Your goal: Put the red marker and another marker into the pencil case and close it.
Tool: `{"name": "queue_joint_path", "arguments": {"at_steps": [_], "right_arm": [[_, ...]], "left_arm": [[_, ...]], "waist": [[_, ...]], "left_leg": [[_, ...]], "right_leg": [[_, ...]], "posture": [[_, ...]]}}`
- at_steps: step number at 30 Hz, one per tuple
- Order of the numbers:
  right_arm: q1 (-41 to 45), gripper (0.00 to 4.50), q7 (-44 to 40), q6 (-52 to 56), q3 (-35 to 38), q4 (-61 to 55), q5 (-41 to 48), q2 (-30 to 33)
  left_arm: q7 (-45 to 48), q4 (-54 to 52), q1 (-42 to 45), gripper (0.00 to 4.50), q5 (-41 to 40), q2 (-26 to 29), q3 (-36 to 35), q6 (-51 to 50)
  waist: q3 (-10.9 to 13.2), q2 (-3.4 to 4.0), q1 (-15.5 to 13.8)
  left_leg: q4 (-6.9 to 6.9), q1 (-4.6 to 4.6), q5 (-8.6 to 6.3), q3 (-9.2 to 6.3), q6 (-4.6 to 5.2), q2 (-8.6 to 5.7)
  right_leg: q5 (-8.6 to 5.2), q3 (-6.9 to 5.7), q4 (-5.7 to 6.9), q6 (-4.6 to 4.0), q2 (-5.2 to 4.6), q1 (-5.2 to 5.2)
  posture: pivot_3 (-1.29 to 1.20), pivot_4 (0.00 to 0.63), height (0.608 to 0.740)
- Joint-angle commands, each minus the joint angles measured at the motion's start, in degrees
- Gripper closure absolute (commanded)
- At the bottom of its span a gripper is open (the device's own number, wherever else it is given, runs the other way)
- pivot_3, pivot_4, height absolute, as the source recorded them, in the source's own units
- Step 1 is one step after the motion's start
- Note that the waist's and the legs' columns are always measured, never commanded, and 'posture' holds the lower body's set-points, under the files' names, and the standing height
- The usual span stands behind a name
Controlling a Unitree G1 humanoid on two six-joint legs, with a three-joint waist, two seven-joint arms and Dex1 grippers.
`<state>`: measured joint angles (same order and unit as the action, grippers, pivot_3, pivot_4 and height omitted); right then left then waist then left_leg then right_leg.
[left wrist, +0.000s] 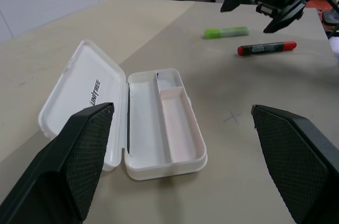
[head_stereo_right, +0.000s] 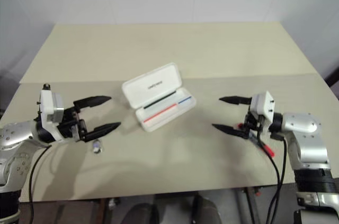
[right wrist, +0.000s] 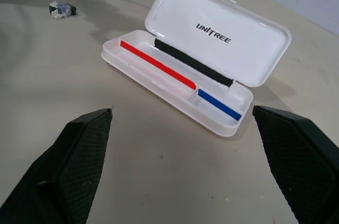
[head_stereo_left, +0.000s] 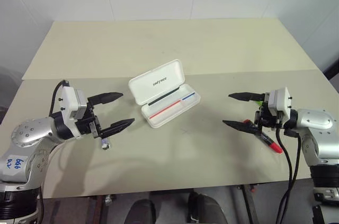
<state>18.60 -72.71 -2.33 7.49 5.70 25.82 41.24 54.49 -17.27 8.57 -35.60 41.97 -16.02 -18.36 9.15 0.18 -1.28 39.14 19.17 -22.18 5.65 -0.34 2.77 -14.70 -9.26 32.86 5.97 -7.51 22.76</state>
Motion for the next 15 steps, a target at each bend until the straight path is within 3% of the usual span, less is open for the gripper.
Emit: {"name": "queue_joint_path", "arguments": {"at_steps": [1, 12, 15], "right_arm": [[-0.96, 0.00, 2.04, 0.10, 1.77, -3.85, 1.58, -0.77], [0.37, 0.00, 1.76, 1.66, -2.02, -3.61, 1.38, -4.39], [0.85, 0.00, -0.57, 3.45, -1.88, -5.44, 3.38, -3.09]], "left_arm": [[-0.07, -1.10, 1.52, 0.04, -0.51, 0.34, -0.25, 0.08], [0.76, -2.18, -0.37, 0.04, -0.85, 2.76, -1.88, -1.46], [-0.55, -2.80, 0.23, 0.61, -0.34, 1.60, 0.91, -2.52]], "waist": [[-0.01, -0.01, 0.07], [-0.02, -0.03, 0.17], [-0.02, -0.03, -0.07]], "left_leg": [[0.01, -0.01, 0.00, 0.03, 0.00, 0.00], [0.02, -0.06, 0.02, 0.01, -0.03, 0.02], [0.00, -0.03, 0.02, -0.07, -0.03, 0.03]], "right_leg": [[0.00, 0.02, 0.00, 0.00, 0.00, -0.01], [0.00, 0.04, 0.04, -0.01, 0.02, -0.01], [0.00, -0.01, 0.06, -0.01, 0.04, 0.00]], "posture": [[0.00, 0.150, 0.740], [0.00, 0.150, 0.740], [0.00, 0.150, 0.740]]}}
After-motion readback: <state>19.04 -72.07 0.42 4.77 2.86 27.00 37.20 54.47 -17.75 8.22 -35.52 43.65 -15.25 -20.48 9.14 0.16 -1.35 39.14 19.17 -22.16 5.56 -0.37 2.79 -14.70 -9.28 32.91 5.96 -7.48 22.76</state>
